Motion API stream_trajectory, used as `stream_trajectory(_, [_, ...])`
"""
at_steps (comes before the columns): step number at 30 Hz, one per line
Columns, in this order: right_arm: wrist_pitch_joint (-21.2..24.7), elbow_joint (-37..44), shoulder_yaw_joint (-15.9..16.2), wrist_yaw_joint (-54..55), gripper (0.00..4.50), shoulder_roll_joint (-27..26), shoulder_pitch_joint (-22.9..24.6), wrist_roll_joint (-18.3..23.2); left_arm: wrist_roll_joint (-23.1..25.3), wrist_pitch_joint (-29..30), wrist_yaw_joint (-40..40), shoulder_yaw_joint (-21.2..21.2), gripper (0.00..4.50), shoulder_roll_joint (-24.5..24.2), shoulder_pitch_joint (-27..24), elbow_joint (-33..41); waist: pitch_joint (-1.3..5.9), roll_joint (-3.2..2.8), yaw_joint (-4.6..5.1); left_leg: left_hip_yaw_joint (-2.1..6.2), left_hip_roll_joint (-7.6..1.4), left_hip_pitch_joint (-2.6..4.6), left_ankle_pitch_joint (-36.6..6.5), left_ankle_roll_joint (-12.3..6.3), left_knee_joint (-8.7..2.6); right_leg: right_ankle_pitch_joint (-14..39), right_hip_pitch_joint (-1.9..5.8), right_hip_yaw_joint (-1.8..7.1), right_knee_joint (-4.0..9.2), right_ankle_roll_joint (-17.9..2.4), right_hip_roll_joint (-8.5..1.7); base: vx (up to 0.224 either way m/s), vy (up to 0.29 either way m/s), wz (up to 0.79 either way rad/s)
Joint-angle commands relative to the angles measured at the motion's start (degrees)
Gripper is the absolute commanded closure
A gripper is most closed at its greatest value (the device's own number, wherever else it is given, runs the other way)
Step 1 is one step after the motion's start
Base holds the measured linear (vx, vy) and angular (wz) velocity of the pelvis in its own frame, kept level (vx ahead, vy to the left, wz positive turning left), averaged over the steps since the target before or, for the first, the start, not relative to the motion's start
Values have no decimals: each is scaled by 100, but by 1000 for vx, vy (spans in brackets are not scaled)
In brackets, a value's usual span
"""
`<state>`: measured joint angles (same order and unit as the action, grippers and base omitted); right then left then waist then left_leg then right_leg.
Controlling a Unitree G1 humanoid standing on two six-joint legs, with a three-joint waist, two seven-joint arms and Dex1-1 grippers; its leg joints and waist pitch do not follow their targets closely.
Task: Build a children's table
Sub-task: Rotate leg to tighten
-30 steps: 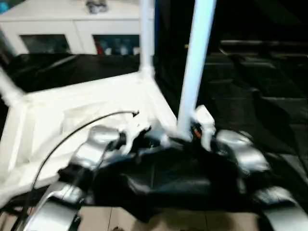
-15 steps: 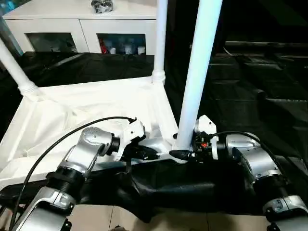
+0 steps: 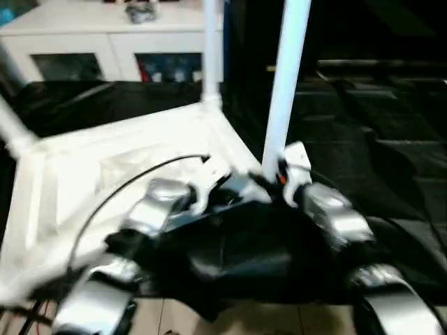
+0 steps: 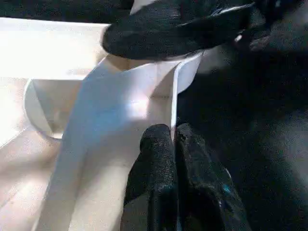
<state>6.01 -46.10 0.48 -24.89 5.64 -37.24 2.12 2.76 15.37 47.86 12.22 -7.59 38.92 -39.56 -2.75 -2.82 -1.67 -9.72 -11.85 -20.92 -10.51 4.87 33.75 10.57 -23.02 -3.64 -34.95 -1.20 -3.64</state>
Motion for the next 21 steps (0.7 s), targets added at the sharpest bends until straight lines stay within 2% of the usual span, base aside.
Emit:
stream_trajectory(1, [200, -366, 495, -95, 189, -522, 56, -237, -25, -43, -346, 19, 450, 311, 209, 25, 356, 67, -2, 11, -47, -1, -1067, -232, -359, 1545, 314, 224, 513, -1092, -381, 0, 0, 0])
stream_trajectory(2, [191, -393, 467, -112, 189, -547, 36, -203, -27, -62, -321, 29, 450, 320, 204, 31, 364, 66, -1, 9, -48, -11, -1027, -272, -356, 1464, 322, 226, 503, -1110, -382, 0, 0, 0])
stream_trajectory(3, [182, -427, 422, -157, 133, -582, 7, -142, -35, -92, -275, 46, 450, 331, 194, 42, 376, 60, -6, 3, -54, -14, -923, -341, -344, 1251, 325, 231, 489, -1169, -384, 0, 0, 0])
stream_trajectory(5, [189, -470, 332, -369, 119, -609, -55, 9, -58, -202, -19, 119, 450, 305, 111, 125, 376, 71, -6, -3, -59, -20, -841, -416, -342, 1006, 335, 227, 468, -1258, -373, 0, 0, 0])
stream_trajectory(6, [180, -455, 339, -524, 102, -568, -78, 61, -101, -269, 164, 166, 450, 255, 39, 195, 373, 57, -7, 2, -67, -24, -837, -437, -346, 971, 342, 223, 460, -1291, -381, 0, 0, 0])
stream_trajectory(7, [150, -491, 338, -548, 102, -554, -106, 48, -120, -297, 232, 178, 450, 238, 17, 209, 368, 67, -4, -1, -68, -19, -892, -442, -347, 1020, 342, 222, 465, -1303, -381, 0, 0, 0])
stream_trajectory(10, [-81, -437, 485, -886, 66, -390, -92, -57, -156, -396, 465, 227, 450, 132, -74, 297, 363, 65, 27, -1, -73, -14, -974, -433, -349, 1106, 340, 227, 474, -1322, -389, 0, 0, 0])
stream_trajectory(13, [-300, -251, 644, -1433, 66, -200, 2, -71, -205, -432, 704, 259, 450, 22, -150, 393, 366, 65, 35, -2, -88, -19, -962, -485, -343, 1016, 347, 228, 459, -1368, -388, 0, 0, 0])
stream_trajectory(15, [-498, 176, 859, -2349, 66, 130, 227, 5, -328, -486, 1232, 319, 450, -165, -270, 565, 367, 70, 21, 0, -97, -16, -951, -535, -344, 921, 358, 219, 452, -1409, -384, 0, 0, 0])
stream_trajectory(17, [-500, 336, 921, -2651, 66, 242, 309, 45, -379, -501, 1431, 341, 450, -229, -314, 640, 366, 69, 2, -16, -108, -25, -901, -601, -333, 818, 354, 228, 439, -1429, -382, 0, 0, 0])
stream_trajectory(18, [-458, 586, 1007, -3095, 66, 410, 433, 141, -457, -526, 1699, 373, 450, -319, -368, 745, 362, 51, -9, -18, -111, -10, -927, -613, -338, 831, 346, 218, 444, -1449, -369, 0, 0, 0])
stream_trajectory(19, [-418, 735, 1053, -3354, 66, 507, 507, 204, -503, -539, 1851, 392, 450, -369, -400, 810, 369, 73, -46, -25, -118, 1, -950, -640, -328, 826, 353, 222, 435, -1444, -365, 0, 0, 0])
stream_trajectory(21, [-417, 1063, 1171, -3859, 66, 749, 673, 295, -593, -445, 2180, 442, 450, -506, -461, 970, 357, 60, -72, -23, -134, 9, -994, -637, -343, 892, 338, 223, 441, -1444, -372, 0, 0, 0])
